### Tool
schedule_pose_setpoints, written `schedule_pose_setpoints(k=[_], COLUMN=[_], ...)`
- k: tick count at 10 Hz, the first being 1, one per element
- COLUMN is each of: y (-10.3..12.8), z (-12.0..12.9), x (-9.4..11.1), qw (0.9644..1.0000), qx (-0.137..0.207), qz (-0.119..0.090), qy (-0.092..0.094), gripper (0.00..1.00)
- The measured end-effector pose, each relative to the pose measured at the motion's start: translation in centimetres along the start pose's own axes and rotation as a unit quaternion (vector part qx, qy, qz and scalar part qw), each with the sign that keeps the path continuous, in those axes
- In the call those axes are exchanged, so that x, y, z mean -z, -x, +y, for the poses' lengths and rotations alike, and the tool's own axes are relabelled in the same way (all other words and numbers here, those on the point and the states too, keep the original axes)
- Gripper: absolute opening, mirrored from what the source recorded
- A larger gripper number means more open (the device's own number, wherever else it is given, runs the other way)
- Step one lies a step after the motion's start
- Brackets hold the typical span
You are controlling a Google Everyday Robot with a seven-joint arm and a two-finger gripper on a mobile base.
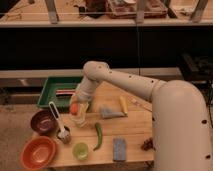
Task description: Place apple in paper cup
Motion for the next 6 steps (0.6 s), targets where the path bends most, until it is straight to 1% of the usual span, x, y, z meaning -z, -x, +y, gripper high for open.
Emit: schedule_pose_setpoints(k=[1, 3, 5, 6], y=[-0.1, -0.5, -2.3, -3.6], z=[0.0, -0.1, 0.3, 0.6], x=[0.4, 1.8, 3.1, 4.0], qw=[1.0, 0.9999, 0.9995, 0.9994], qx=[0.001, 0.005, -0.003, -0.008], qz=[-0.001, -0.013, -0.03, -0.034], qy=[-0.003, -0.007, -0.001, 0.005], gripper=[0.8, 0.8, 0.8, 0.8])
